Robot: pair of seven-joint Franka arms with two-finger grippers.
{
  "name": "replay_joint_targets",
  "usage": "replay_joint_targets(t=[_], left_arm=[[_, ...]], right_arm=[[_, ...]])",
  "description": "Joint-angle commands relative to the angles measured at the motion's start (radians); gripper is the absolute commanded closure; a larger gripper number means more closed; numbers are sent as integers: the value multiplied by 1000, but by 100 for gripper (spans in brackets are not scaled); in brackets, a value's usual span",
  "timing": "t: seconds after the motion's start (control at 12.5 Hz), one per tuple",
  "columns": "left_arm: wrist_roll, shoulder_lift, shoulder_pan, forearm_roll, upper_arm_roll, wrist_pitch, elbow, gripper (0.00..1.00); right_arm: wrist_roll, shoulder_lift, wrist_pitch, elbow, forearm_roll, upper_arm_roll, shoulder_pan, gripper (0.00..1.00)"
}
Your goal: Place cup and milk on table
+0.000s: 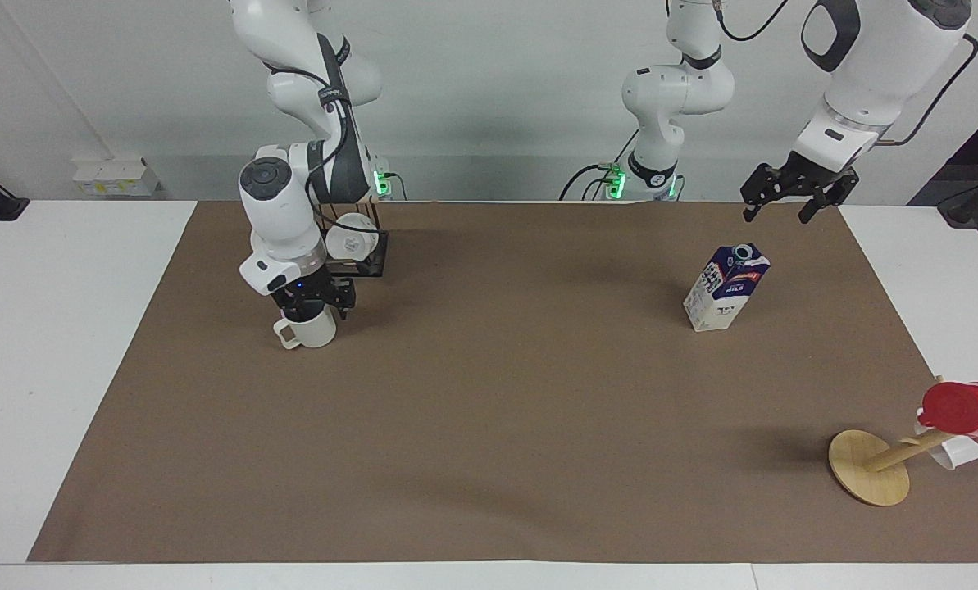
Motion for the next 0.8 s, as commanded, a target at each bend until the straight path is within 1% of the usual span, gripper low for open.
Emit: replay_joint_targets(t=[0.0, 0.08, 0.16, 0.24, 0.32, 0.4, 0.72], left_arm=[[8, -30, -3, 14, 4, -17, -29, 0], [8, -30, -1, 14, 4, -17, -29, 0], [8, -30, 2, 14, 4, -16, -29, 0], [8, -30, 2, 14, 4, -17, -28, 0], [6, -30, 3, 14, 4, -20, -29, 0], [6, -30, 3, 14, 4, -22, -29, 0], [3, -29, -1, 14, 3, -16, -25, 0]], right_arm=[[16, -5, 43, -17, 32, 4, -14, 44], [16, -3, 46, -17, 33, 4, -20, 52], [16, -2, 52, -17, 33, 4, -26, 64], [17, -2, 60, -19, 35, 4, -27, 93], [20, -2, 67, -17, 58, 4, -27, 100], [22, 0, 72, -17, 96, 4, -27, 100], [36, 8, 57, 12, 101, 4, -20, 100]])
